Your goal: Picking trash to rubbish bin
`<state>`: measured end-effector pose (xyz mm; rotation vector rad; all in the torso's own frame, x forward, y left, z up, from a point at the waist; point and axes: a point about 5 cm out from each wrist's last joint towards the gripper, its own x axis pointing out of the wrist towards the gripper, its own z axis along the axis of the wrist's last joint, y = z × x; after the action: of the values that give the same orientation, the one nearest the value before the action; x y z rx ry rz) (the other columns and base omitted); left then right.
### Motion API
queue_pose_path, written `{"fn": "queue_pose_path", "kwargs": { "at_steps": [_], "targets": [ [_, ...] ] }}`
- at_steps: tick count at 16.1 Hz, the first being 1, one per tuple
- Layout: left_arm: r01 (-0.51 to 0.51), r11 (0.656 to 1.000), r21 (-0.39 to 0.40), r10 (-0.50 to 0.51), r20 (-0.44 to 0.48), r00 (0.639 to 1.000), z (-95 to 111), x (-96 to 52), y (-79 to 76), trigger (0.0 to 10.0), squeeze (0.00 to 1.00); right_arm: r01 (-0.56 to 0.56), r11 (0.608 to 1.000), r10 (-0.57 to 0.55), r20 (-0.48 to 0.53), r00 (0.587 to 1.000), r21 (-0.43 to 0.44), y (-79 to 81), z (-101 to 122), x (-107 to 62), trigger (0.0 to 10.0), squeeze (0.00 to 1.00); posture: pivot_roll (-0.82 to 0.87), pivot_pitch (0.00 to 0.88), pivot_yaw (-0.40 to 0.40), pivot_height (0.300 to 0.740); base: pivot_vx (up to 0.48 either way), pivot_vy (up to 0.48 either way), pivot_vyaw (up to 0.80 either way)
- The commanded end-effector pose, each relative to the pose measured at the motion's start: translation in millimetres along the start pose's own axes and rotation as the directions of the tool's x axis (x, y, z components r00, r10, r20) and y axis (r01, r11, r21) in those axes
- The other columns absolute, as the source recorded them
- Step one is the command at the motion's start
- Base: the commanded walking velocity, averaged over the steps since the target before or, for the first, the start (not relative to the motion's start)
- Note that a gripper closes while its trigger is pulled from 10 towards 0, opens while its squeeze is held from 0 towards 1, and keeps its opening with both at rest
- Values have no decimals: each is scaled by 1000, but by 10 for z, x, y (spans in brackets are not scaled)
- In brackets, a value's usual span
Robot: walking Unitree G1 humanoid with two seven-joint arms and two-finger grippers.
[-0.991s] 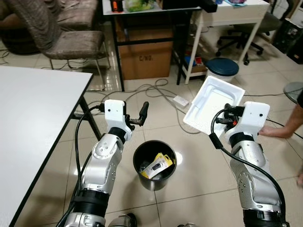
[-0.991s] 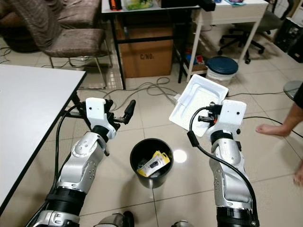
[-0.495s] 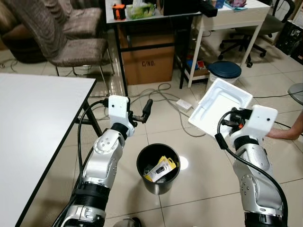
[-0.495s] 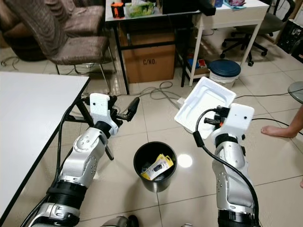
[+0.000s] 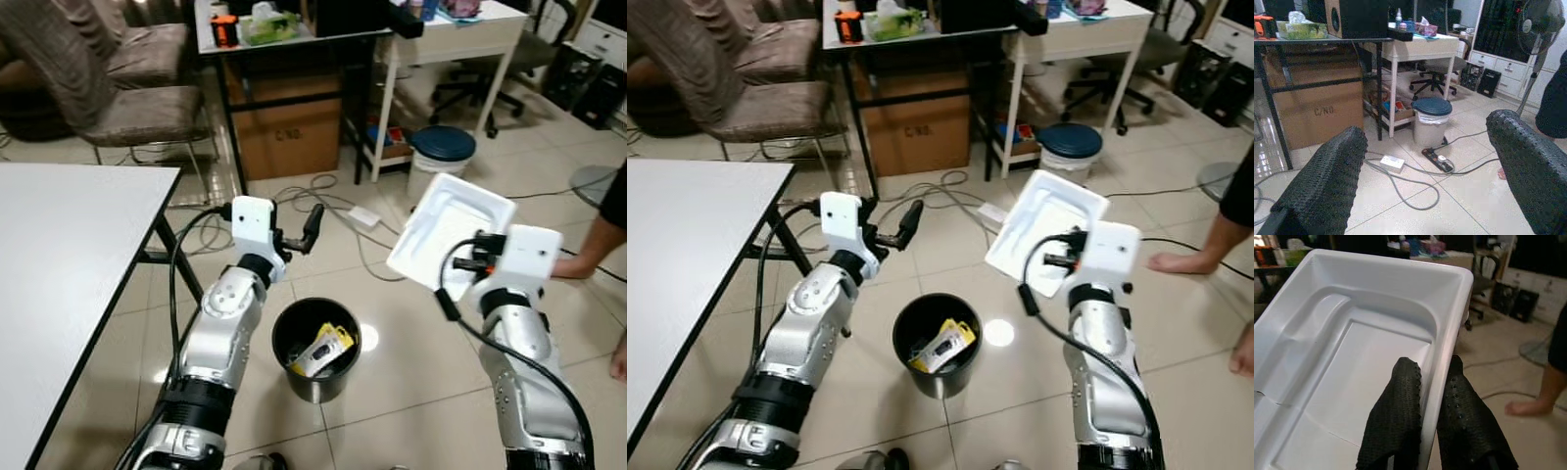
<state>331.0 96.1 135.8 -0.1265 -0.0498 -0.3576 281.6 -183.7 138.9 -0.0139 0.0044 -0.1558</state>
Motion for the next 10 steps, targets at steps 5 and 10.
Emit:
{"fn": "queue_pose_path", "kwargs": {
  "at_steps": [5,10],
  "targets": [
    [-25,999,28,25,1,1000,1,-40,82,10000,0,-36,998,40,63,997,-58,81,97,67,10000,0,-65,79,80,740,0,0,0],
    [4,998,68,-1,-34,999,-12,-107,192,10000,0,14,998,-12,46,999,-57,-46,-1,-44,10000,0,-73,79,95,740,0,0,0]
  ]
}}
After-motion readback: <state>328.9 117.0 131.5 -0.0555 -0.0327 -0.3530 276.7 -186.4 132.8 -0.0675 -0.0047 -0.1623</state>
